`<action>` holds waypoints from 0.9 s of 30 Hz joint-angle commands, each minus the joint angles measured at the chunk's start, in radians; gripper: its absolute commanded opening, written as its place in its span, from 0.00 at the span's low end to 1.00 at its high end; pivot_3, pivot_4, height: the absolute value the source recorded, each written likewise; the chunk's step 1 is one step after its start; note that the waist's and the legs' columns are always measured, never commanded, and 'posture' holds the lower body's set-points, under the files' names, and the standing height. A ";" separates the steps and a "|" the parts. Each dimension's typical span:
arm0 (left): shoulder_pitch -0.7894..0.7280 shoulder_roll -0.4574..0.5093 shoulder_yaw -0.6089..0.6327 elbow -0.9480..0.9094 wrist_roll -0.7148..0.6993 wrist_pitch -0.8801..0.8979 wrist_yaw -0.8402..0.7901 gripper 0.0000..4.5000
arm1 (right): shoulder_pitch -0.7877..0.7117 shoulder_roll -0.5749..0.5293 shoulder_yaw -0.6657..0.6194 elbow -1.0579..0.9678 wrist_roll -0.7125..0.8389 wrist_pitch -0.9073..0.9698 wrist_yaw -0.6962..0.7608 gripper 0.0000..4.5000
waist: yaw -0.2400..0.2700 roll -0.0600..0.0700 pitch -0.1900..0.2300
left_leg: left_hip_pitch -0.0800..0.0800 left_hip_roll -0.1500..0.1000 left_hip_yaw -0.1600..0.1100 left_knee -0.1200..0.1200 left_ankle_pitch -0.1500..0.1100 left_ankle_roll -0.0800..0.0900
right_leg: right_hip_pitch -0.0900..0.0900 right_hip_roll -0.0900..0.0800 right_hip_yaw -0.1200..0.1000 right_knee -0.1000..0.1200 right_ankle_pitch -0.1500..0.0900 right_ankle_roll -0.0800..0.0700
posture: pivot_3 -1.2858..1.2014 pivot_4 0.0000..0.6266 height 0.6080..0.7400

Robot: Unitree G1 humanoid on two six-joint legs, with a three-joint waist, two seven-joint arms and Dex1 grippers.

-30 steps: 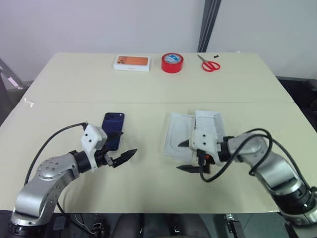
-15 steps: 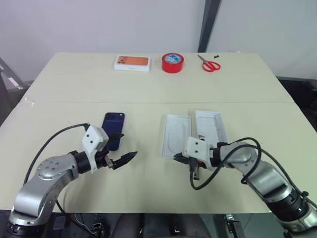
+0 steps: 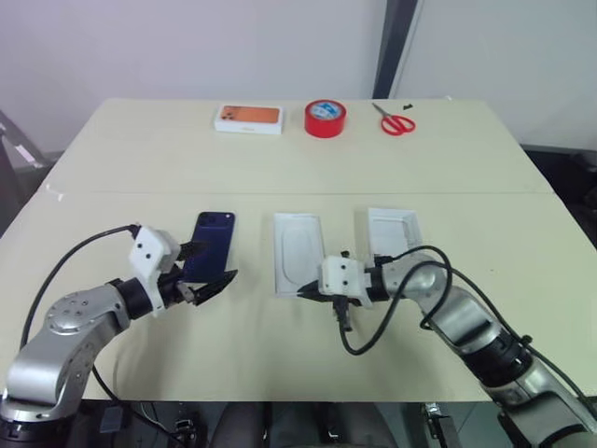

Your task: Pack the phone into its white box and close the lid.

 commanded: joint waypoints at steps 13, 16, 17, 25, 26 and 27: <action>-0.042 -0.053 0.152 0.061 -0.086 0.130 0.184 1.00 | -0.169 0.130 -0.145 -0.015 0.129 0.235 -0.048 0.78 | -0.003 0.000 0.000 | 0.000 0.000 0.000 0.000 0.000 0.000 | 0.000 -0.001 0.000 0.001 0.000 0.000 | 0.52 0.24 0.95; -0.123 -0.071 0.194 0.159 -0.093 0.262 0.314 1.00 | -0.253 0.197 -0.125 0.022 0.088 0.378 -0.152 0.54 | -0.004 0.000 0.000 | 0.000 0.000 -0.001 0.000 0.000 0.000 | -0.001 0.000 0.000 0.003 0.000 0.000 | 0.52 0.24 0.95; -0.153 -0.083 0.213 0.183 -0.112 0.301 0.351 1.00 | -0.274 0.210 -0.106 0.031 0.065 0.399 -0.178 0.44 | -0.003 0.000 0.000 | 0.000 0.000 -0.001 0.000 0.000 0.000 | -0.002 0.000 0.000 0.003 0.000 0.000 | 0.52 0.24 0.95; -0.384 -0.112 0.188 0.356 -0.136 0.599 0.494 1.00 | -0.347 0.293 0.075 0.138 -0.114 0.343 -0.295 0.01 | -0.003 -0.001 -0.001 | -0.002 -0.001 -0.001 0.001 0.000 -0.001 | -0.003 -0.001 -0.001 0.003 0.000 0.000 | 0.52 0.24 0.95; -0.403 -0.119 0.191 0.371 -0.140 0.611 0.497 1.00 | -0.351 0.299 0.089 0.149 -0.130 0.333 -0.301 0.01 | -0.003 -0.001 -0.001 | -0.001 -0.001 -0.001 0.001 0.000 -0.001 | -0.003 -0.001 -0.001 0.003 0.000 0.000 | 0.52 0.24 0.95; -0.431 -0.126 0.192 0.399 -0.147 0.637 0.496 1.00 | -0.357 0.309 0.109 0.168 -0.152 0.323 -0.310 0.01 | -0.004 -0.001 -0.001 | -0.002 -0.001 -0.001 0.001 0.000 -0.001 | -0.003 -0.001 -0.001 0.003 0.000 0.000 | 0.52 0.24 0.95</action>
